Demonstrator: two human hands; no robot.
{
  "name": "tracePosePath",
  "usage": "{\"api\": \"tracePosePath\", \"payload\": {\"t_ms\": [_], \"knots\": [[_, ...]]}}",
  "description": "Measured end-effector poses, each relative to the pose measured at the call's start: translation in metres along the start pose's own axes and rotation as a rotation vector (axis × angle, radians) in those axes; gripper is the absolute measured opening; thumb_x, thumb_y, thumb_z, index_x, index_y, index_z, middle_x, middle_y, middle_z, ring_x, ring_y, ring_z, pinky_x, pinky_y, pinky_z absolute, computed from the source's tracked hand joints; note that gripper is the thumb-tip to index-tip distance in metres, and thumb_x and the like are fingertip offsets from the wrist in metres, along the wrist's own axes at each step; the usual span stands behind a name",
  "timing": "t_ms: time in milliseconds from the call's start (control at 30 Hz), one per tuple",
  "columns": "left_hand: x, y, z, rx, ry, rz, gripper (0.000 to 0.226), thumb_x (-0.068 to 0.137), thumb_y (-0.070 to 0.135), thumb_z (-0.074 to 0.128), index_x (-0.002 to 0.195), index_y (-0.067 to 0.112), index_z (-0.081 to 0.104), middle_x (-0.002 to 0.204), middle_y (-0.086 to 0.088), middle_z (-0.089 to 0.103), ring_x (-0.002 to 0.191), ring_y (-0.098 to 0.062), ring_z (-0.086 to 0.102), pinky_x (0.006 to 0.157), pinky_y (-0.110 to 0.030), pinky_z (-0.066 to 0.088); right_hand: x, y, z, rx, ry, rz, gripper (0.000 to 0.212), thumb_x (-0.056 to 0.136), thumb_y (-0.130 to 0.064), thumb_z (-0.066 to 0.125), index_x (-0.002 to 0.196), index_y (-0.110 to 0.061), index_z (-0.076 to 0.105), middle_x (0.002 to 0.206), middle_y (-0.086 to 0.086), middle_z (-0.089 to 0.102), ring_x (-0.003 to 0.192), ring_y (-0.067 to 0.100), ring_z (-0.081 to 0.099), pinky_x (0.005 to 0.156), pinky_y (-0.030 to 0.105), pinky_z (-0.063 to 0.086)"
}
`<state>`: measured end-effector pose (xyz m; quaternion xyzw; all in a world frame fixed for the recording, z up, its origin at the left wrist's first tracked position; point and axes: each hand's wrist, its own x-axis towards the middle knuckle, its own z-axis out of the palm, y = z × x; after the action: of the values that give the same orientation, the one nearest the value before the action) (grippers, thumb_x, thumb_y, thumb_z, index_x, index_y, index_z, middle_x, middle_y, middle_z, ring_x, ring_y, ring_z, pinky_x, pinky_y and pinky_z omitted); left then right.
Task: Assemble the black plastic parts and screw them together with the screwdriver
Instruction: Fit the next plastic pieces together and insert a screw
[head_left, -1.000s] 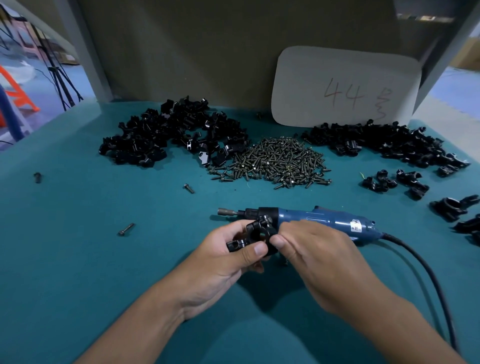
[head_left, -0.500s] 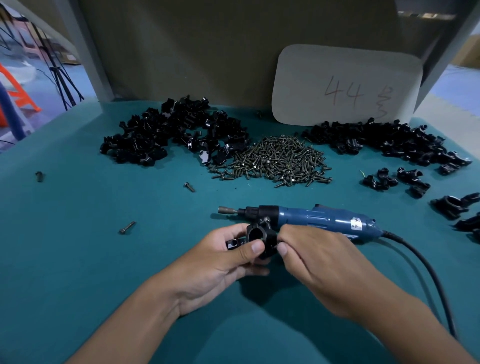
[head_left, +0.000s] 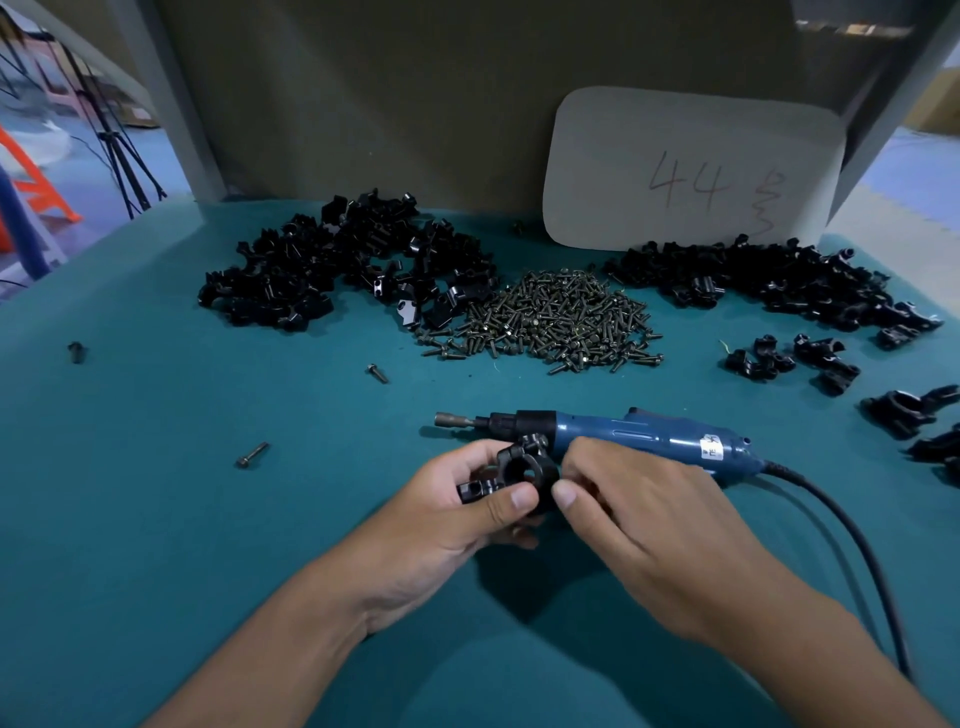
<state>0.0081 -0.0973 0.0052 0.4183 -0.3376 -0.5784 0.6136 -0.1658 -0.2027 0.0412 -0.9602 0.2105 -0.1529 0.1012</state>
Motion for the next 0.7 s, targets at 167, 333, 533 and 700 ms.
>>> {"api": "tracePosePath", "payload": {"t_ms": [167, 333, 533, 700], "knots": [[-0.0006, 0.0003, -0.0033, -0.051, -0.005, -0.036, 0.050, 0.083, 0.022, 0.075, 0.129, 0.008, 0.064, 0.122, -0.012, 0.070, 0.101, -0.016, 0.067, 0.082, -0.028, 0.056, 0.0027, 0.0029, 0.0010, -0.044, 0.042, -0.081, 0.023, 0.105, -0.048, 0.028, 0.091, -0.034, 0.040, 0.085, -0.015, 0.041, 0.076, 0.010, 0.042, 0.055, 0.041, 0.045], [-0.0008, 0.0016, -0.0043, -0.135, 0.011, -0.053, 0.047, 0.079, 0.018, 0.076, 0.124, 0.008, 0.069, 0.116, -0.012, 0.071, 0.092, -0.015, 0.067, 0.074, -0.027, 0.057, 0.0050, 0.0020, -0.0015, -0.091, 0.119, -0.155, 0.033, 0.107, -0.038, 0.034, 0.095, -0.020, 0.058, 0.090, -0.009, 0.051, 0.078, 0.018, 0.045, 0.049, 0.044, 0.047], [-0.0007, 0.0023, -0.0050, -0.169, -0.012, -0.060, 0.041, 0.081, 0.018, 0.075, 0.121, 0.008, 0.071, 0.110, -0.011, 0.070, 0.089, -0.015, 0.066, 0.073, -0.027, 0.056, 0.0057, 0.0038, -0.0025, -0.092, 0.114, -0.171, 0.027, 0.107, -0.042, 0.036, 0.098, -0.025, 0.055, 0.092, -0.012, 0.050, 0.081, 0.015, 0.045, 0.051, 0.041, 0.046], [0.0027, -0.0050, 0.0000, 0.109, 0.101, 0.078, 0.046, 0.084, 0.013, 0.070, 0.128, 0.004, 0.060, 0.115, -0.012, 0.070, 0.097, -0.016, 0.063, 0.076, -0.027, 0.053, 0.0037, 0.0071, 0.0053, 0.124, 0.078, -0.015, 0.037, 0.101, -0.065, 0.030, 0.088, -0.035, 0.047, 0.087, -0.016, 0.050, 0.079, 0.003, 0.046, 0.064, 0.020, 0.039]]}}
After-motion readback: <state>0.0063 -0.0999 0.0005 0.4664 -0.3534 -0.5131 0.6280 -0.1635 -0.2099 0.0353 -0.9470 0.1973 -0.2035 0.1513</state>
